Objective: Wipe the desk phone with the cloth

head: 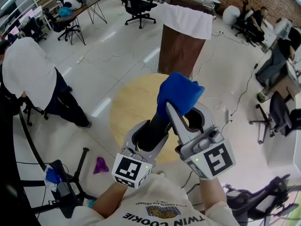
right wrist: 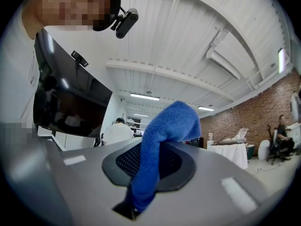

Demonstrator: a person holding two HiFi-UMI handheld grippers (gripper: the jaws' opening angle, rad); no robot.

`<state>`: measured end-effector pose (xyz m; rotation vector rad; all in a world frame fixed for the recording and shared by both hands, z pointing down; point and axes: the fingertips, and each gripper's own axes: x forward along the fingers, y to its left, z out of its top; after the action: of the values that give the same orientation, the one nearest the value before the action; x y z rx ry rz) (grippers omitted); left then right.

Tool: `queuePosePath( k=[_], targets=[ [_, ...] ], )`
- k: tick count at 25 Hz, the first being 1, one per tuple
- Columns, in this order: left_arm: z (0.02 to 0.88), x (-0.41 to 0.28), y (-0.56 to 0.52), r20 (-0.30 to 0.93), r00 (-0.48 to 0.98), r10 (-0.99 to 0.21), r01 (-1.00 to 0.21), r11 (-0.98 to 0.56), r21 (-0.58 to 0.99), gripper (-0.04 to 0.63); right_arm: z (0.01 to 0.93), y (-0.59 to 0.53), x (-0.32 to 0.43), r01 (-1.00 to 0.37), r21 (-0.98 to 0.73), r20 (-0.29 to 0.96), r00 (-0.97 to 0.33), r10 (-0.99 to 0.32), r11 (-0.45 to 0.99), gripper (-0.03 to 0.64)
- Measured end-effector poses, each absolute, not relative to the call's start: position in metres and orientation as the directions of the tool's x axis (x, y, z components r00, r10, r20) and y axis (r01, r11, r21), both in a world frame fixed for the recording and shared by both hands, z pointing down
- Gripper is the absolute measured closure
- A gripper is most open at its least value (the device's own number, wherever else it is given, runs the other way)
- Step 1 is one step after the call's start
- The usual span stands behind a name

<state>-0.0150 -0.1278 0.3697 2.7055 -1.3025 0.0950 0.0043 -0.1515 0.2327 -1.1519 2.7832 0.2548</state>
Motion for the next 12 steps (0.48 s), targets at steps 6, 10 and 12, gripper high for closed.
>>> queuePosePath(
  k=[6,10,12],
  targets=[
    [0.364,-0.018,-0.127,0.104,0.626,-0.773,-0.780,-0.617,0.103,0.325,0.221,-0.167,0.020,-0.749,0.141,-0.199,-0.662,-0.723,0.647,0.557],
    [0.359,-0.019,-0.126,0.099,0.627,-0.773,-0.779,-0.619,0.102,0.327,0.215,-0.172,0.023,-0.760,0.171,-0.207,-0.650,-0.731,0.628,0.557],
    [0.358,-0.019,-0.124,0.093,0.630,-0.771,-0.776,-0.622,0.105,0.327,0.213,-0.174,0.025,-0.765,0.170,-0.212,-0.644,-0.735,0.622,0.558]
  ],
)
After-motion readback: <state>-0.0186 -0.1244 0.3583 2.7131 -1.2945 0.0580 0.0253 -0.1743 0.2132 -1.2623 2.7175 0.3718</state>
